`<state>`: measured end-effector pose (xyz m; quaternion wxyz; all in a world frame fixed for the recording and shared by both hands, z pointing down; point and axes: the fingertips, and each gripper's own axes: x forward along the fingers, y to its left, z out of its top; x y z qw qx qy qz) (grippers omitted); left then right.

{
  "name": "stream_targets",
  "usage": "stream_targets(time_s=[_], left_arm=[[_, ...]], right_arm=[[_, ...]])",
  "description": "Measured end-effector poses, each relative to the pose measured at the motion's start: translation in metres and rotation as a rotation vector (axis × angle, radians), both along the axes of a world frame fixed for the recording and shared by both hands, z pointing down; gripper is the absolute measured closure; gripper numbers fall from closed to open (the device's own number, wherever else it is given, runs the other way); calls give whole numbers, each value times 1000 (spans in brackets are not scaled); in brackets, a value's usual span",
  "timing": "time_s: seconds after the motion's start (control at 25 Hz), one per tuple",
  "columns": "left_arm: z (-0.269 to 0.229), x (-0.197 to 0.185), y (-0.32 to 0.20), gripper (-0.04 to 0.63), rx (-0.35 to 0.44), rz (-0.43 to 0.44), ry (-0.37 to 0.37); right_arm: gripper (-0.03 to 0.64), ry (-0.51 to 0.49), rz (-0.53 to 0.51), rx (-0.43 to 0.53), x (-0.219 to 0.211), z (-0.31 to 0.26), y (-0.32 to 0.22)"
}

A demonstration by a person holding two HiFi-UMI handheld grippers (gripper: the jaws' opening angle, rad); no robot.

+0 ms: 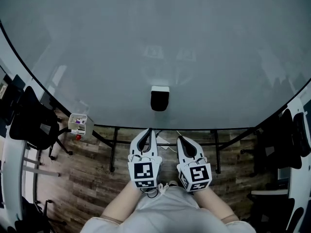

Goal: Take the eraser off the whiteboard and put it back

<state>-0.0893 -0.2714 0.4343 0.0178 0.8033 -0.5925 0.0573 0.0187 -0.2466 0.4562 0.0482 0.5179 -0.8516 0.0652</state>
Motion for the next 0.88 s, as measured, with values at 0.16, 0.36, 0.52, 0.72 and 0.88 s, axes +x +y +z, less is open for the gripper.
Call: stream_targets(time_s=[0.16, 0.36, 0.52, 0.72, 0.88], left_arm=[[7, 1, 10, 578, -18, 29, 8], [5, 4, 15, 578, -15, 52, 23], [5, 4, 17, 578, -19, 61, 26], [6, 7, 16, 578, -22, 74, 24], [7, 15, 15, 578, -25, 111, 21]], right_arm=[[589, 18, -12, 14, -6, -3, 7], [591, 31, -16, 26, -10, -7, 9], [591, 24, -9, 22, -11, -6, 11], [591, 23, 0, 17, -9, -5, 10], [591, 27, -8, 7, -10, -3, 9]])
